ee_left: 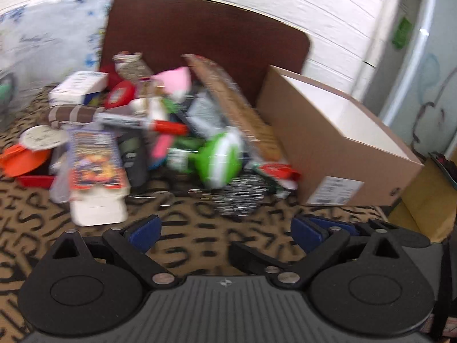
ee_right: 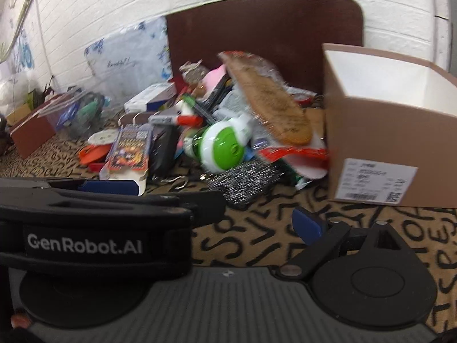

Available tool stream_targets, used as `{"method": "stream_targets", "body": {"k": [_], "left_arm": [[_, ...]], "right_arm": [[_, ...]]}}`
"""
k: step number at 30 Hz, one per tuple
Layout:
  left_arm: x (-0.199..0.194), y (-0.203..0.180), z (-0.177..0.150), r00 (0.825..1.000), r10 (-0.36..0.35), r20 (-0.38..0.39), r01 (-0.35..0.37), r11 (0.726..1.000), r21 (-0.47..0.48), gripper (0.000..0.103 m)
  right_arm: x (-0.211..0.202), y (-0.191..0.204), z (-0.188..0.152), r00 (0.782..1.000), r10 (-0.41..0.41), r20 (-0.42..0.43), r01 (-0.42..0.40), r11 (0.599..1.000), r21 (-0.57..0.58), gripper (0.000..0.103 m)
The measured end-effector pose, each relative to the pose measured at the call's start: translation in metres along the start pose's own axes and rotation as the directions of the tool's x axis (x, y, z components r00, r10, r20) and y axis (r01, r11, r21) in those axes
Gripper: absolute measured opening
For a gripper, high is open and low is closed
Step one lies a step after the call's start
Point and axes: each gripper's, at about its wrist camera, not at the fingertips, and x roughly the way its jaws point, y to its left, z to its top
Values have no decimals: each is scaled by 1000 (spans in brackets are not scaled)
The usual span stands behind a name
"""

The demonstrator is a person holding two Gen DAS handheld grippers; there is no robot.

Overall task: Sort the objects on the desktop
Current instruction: 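Move both grippers back over the pile of items, then grasp green bottle with left gripper while right gripper grasps green-white round toy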

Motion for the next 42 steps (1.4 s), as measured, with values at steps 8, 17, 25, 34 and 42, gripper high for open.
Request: {"method": "stream_targets", "body": {"k": [8, 17, 25, 34, 42], "left_arm": [[-4, 54, 14, 996, 82, 37, -77, 989, -125, 100], [35, 51, 43, 997, -42, 61, 46, 997, -56, 88], [71, 55, 61, 996, -80, 45, 82, 994, -66, 73], [89, 59, 68, 992, -127, 20, 128, 990, -61, 50], [88, 54, 69, 990, -136, 23, 137, 989, -46, 40]], "right_arm": [[15, 25, 4, 999, 34, 7, -33, 996, -88, 94], [36, 22, 17, 999, 5, 34, -1, 993, -119, 88], [64, 17, 34, 999, 9, 47, -3, 991, -133, 76], [85, 4, 43, 999, -26, 48, 31, 994, -105, 64], [90, 2, 43, 999, -17, 29, 20, 995, -100, 52]]}}
